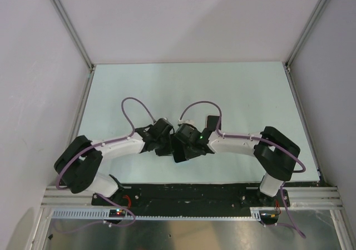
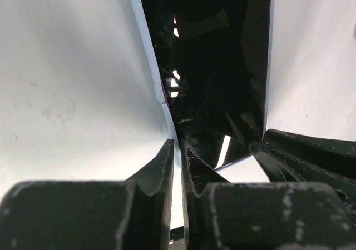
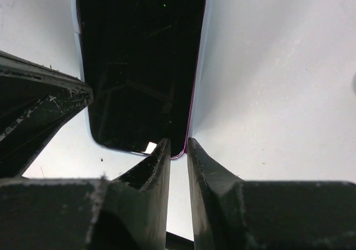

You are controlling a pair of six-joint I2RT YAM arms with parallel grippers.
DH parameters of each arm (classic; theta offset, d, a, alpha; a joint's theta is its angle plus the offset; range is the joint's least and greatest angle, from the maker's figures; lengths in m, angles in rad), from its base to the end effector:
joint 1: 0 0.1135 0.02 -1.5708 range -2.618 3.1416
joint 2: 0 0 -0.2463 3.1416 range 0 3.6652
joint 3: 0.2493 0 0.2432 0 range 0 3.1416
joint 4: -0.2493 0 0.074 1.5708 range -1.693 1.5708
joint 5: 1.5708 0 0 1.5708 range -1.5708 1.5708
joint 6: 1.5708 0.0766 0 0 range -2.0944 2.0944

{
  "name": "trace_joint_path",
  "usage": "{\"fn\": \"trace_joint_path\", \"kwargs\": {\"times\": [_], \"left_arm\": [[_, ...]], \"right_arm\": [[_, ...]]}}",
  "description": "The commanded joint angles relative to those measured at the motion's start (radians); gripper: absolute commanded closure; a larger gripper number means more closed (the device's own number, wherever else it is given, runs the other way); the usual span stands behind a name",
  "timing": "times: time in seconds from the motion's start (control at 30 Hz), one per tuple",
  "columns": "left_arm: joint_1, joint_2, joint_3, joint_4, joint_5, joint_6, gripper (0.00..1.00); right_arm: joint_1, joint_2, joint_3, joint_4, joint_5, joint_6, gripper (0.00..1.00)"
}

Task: Put the phone into the phone case

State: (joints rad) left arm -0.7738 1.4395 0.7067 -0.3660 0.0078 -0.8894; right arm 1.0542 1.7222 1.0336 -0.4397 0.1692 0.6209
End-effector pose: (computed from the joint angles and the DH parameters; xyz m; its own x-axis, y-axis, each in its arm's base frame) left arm 0.1938 -0.1902 0.1105 -0.9460 -0.1615 -0.2810 -0.0530 0.9324 -0.3575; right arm 0.1798 0.2904 0.1184 -0.8410 -0.3194 -0.4368 -0.4085 0.9041 0.1253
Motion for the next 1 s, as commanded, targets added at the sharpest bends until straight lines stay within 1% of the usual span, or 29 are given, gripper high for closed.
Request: {"fn": "trace_joint_path", "kwargs": {"times": [0.0,0.2,0.33,0.43,0.6,0.7,0.97], "left_arm": [[0.04,0.011,0.041,0.016,-0.024,0.059,0.88],[0.076,0.009,0.089,-0.007,-0.016,0.094,0.88],[0.088,0.024,0.131,-0.033,-0.021,0.115,0.88],[0.093,0.04,0.149,-0.045,-0.027,0.123,0.87],[0.098,0.063,0.164,-0.065,-0.059,0.13,0.87],[0.098,0.067,0.167,-0.078,-0.078,0.131,0.85],[0.096,0.093,0.156,-0.082,-0.073,0.13,0.81]], "right_arm": [[-0.059,0.059,-0.019,0.075,-0.028,-0.039,0.75],[-0.127,-0.026,0.009,0.134,-0.111,-0.074,0.64],[-0.166,-0.029,0.017,0.154,-0.15,-0.077,0.62],[-0.187,-0.013,0.017,0.16,-0.156,-0.077,0.63],[-0.188,0.017,0.017,0.184,-0.215,-0.078,0.63],[-0.182,0.029,0.017,0.188,-0.221,-0.078,0.64],[-0.159,0.051,0.002,0.144,-0.172,-0.07,0.72]]}}
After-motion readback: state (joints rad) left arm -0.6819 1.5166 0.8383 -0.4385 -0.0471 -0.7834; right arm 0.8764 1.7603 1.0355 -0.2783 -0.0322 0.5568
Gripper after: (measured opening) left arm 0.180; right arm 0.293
